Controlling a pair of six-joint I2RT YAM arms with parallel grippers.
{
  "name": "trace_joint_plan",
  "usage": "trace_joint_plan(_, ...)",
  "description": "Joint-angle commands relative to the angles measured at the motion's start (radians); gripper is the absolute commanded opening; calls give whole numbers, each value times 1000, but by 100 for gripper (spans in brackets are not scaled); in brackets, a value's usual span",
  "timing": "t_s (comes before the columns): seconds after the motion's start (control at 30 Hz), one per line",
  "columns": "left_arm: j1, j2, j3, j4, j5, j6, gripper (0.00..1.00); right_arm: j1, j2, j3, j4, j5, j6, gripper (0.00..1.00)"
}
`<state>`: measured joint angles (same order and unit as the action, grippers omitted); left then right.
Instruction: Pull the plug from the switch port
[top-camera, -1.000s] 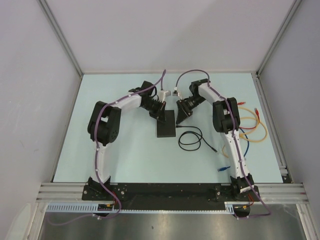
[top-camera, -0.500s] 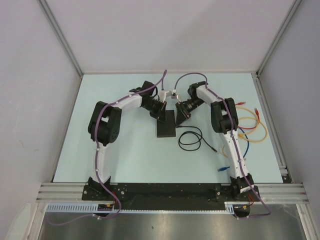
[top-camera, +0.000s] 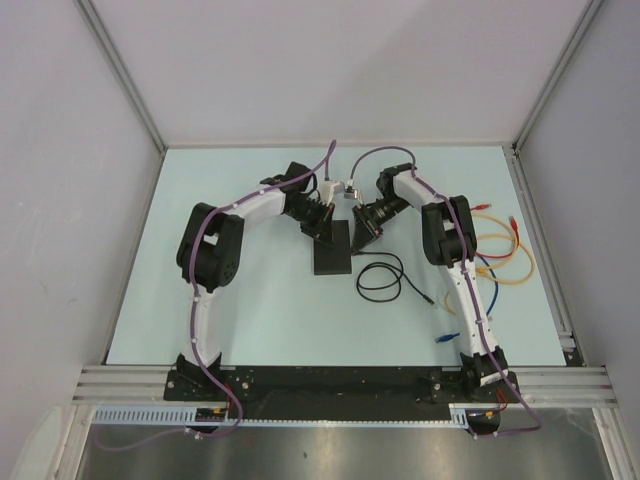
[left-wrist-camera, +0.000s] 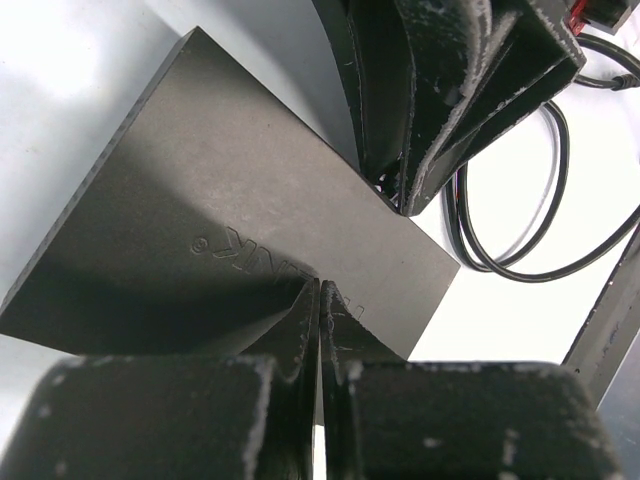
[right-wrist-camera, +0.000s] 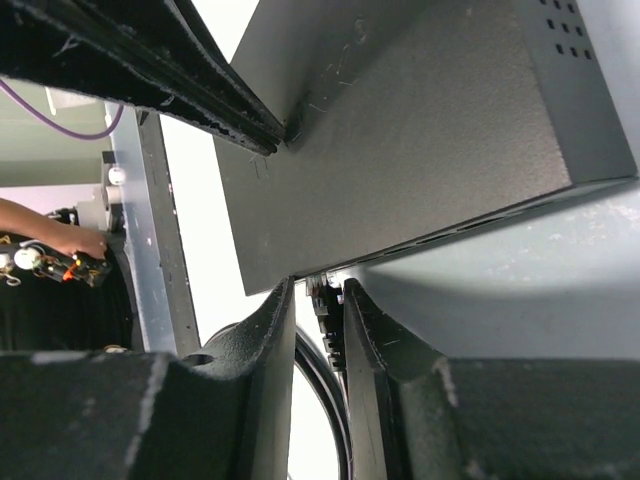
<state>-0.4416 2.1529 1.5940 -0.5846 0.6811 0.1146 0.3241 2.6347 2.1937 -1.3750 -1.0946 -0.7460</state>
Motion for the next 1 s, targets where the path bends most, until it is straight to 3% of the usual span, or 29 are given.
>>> trace_joint_plan(0.0,-19,12,9,-15,-75,43,0,27,36,-28,28,139,39,12)
trace_joint_plan(0.1,-22,12,7,-15,-78,48,0,50,33,-40,66,202,92,8)
trace_joint_plan(0.33,-22,15,9,-14,-81,51,0,78,56,-20,-2,289,30,4)
trace_joint_plan(0.43,-22,16,11,-14,-83,50,0,63,51,-26,-7,269,25,11)
trace_joint_plan(0.47,-22,19,12,-14,-83,51,0,56,47,-29,5,269,33,23)
trace_joint_plan(0.5,-22,19,12,-12,-84,51,0,49,45,-34,11,271,46,26)
trace_joint_plan(0.77,-22,19,12,-14,-84,51,0,33,53,-22,-45,233,-30,39)
trace_joint_plan(0.87,-22,19,14,-12,-84,51,0,27,65,-8,-78,213,-59,38)
trace_joint_plan(0.97,-22,21,14,-12,-84,50,0,30,68,-11,-38,236,2,30)
